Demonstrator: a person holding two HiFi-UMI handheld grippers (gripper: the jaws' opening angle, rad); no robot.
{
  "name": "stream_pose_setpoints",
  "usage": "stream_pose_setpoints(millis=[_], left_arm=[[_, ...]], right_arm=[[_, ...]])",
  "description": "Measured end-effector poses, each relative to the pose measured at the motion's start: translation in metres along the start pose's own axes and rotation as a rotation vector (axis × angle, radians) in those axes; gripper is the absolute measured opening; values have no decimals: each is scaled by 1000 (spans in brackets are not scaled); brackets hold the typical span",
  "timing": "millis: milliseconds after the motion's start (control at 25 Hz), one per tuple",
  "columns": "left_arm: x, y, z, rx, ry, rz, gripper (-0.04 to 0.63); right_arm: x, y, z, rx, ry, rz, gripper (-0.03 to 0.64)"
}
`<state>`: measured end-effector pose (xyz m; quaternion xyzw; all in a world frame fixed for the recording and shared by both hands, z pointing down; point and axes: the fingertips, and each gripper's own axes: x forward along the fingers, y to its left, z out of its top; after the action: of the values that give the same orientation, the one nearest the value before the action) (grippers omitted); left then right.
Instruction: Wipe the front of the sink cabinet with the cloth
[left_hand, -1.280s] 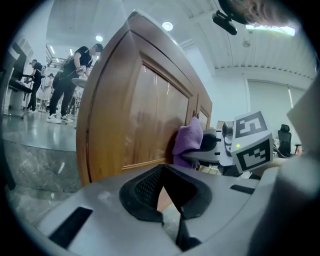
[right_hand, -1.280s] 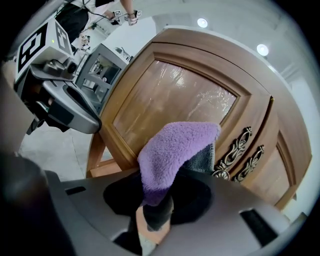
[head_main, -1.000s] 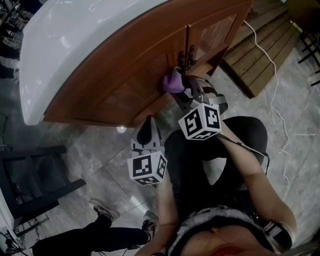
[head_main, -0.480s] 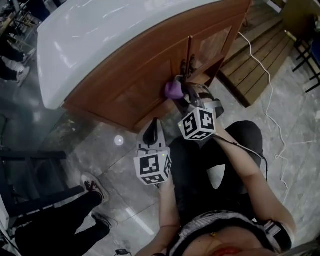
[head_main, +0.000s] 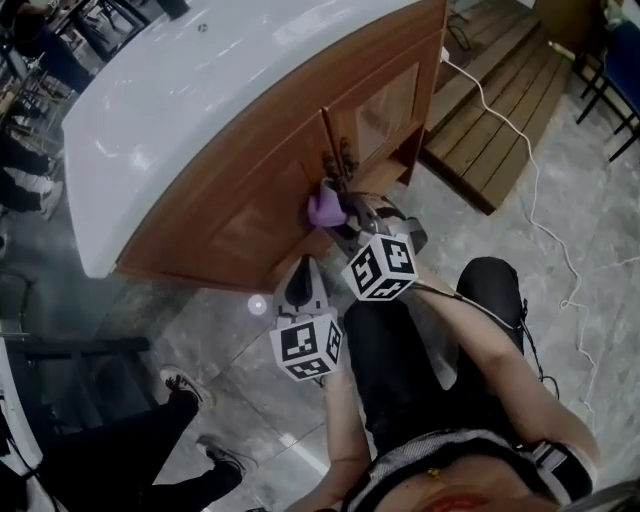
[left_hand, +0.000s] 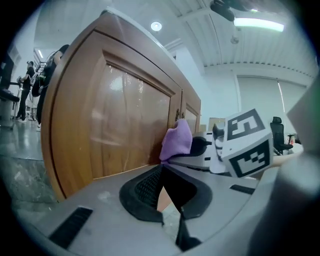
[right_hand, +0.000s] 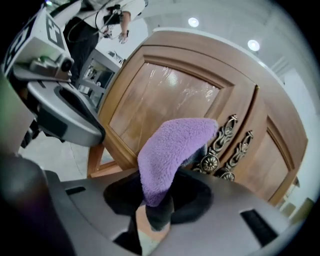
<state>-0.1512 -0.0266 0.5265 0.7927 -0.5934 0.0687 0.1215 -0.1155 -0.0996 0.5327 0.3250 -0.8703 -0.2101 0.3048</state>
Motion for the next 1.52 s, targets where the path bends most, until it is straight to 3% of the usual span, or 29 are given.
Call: stream_pose_setpoints(millis=[320, 600, 720, 840, 960, 1040, 1120, 1200, 1360, 1520], left_arm=[[42, -53, 24, 97, -39, 14, 0], [59, -78, 48, 112, -28, 181, 0], [56, -91, 76, 115, -41, 265, 0], [56, -102, 122, 81, -95, 307, 0], [63, -111, 175, -8, -206, 245, 0], [67, -113, 191, 49, -229, 246, 0], [68, -110, 185, 147, -197, 285, 0], [72, -106, 173, 186, -173, 290, 0], [82, -103, 153, 206, -148, 243, 0], [87, -103, 140, 147, -126, 190, 0]], right_arm=[[-50, -32, -23, 184, -105, 92, 164], [-76, -73, -60, 258, -178, 206, 164], [-88, -88, -51, 256, -221, 264, 164], [-103, -111, -32, 250, -265, 259, 164], [-109, -135, -18, 277, -315, 218, 164], [-107, -144, -12, 295, -353, 193, 164], [-105, -149, -8, 309, -376, 175, 164], [-100, -154, -7, 300, -359, 164, 164], [-94, -166, 3, 236, -349, 146, 164], [-95, -179, 14, 180, -363, 89, 164]])
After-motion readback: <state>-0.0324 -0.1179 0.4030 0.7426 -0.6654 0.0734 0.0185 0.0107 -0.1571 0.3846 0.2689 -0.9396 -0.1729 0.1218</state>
